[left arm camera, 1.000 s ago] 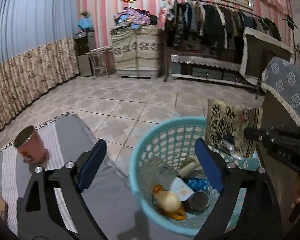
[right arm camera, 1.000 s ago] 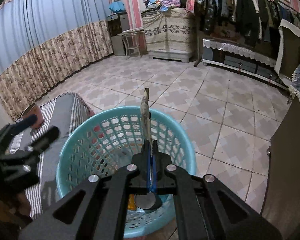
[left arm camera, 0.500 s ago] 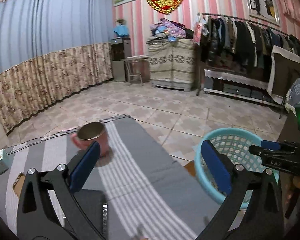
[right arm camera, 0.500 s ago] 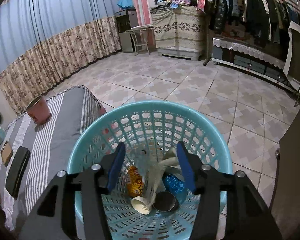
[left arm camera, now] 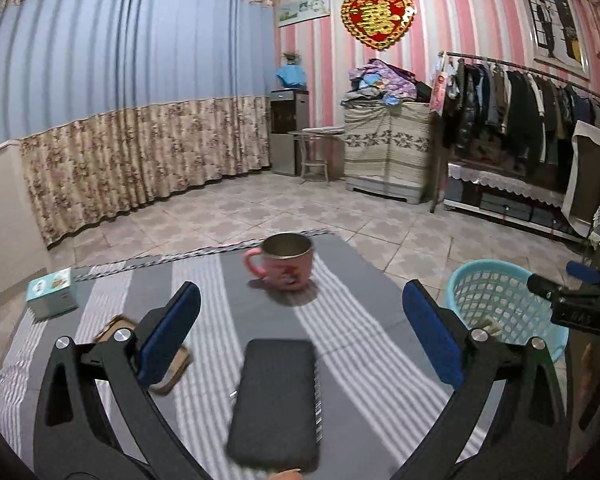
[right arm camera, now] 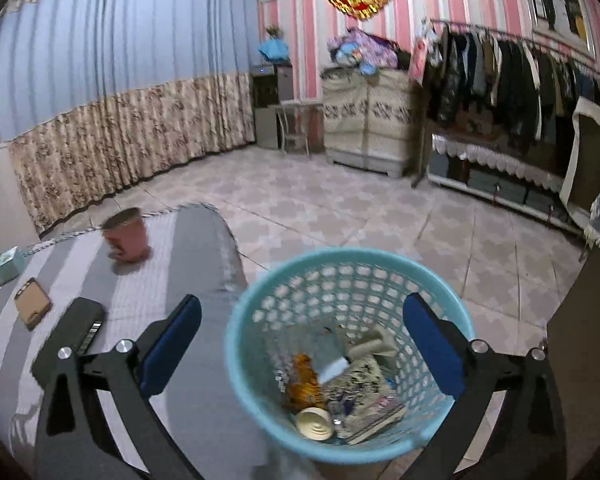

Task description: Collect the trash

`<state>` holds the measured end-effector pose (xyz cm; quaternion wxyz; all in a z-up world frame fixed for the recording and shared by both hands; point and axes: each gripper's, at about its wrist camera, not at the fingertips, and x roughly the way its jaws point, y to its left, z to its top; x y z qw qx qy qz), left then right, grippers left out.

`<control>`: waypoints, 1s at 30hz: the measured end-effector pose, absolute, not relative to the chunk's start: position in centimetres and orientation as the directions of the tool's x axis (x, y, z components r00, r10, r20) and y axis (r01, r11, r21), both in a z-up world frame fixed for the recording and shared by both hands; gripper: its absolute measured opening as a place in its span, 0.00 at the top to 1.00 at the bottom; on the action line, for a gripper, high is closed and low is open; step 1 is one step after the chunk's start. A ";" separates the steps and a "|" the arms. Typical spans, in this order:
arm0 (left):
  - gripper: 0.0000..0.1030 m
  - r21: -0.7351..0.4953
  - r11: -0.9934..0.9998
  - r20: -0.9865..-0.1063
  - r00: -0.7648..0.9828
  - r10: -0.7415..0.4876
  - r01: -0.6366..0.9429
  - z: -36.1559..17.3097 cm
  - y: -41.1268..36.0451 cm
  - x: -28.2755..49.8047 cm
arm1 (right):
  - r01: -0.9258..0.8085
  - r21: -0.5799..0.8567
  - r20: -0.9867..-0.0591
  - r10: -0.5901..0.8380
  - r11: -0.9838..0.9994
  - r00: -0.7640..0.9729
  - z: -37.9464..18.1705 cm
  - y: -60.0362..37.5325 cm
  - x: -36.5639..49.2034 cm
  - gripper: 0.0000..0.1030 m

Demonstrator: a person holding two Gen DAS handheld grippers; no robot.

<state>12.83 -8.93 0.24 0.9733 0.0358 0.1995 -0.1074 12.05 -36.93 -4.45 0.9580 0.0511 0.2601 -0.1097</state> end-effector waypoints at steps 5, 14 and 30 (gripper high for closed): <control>0.05 0.017 0.984 -0.393 0.906 -0.157 0.178 0.0 -5.7 10.5 | 0.177 0.043 -0.486 -0.134 0.983 0.864 -4.4 -31.4 9.1 0.04; 0.05 0.014 0.993 -0.396 0.912 -0.105 0.120 -1.5 -1.8 6.1 | 0.124 0.034 -0.456 -0.095 0.992 0.885 -4.7 -24.7 4.8 0.04; 0.05 0.016 0.995 -0.377 0.923 -0.082 0.095 -2.5 -0.6 2.1 | 0.098 0.033 -0.416 -0.076 0.995 0.906 -4.4 -22.0 1.9 0.04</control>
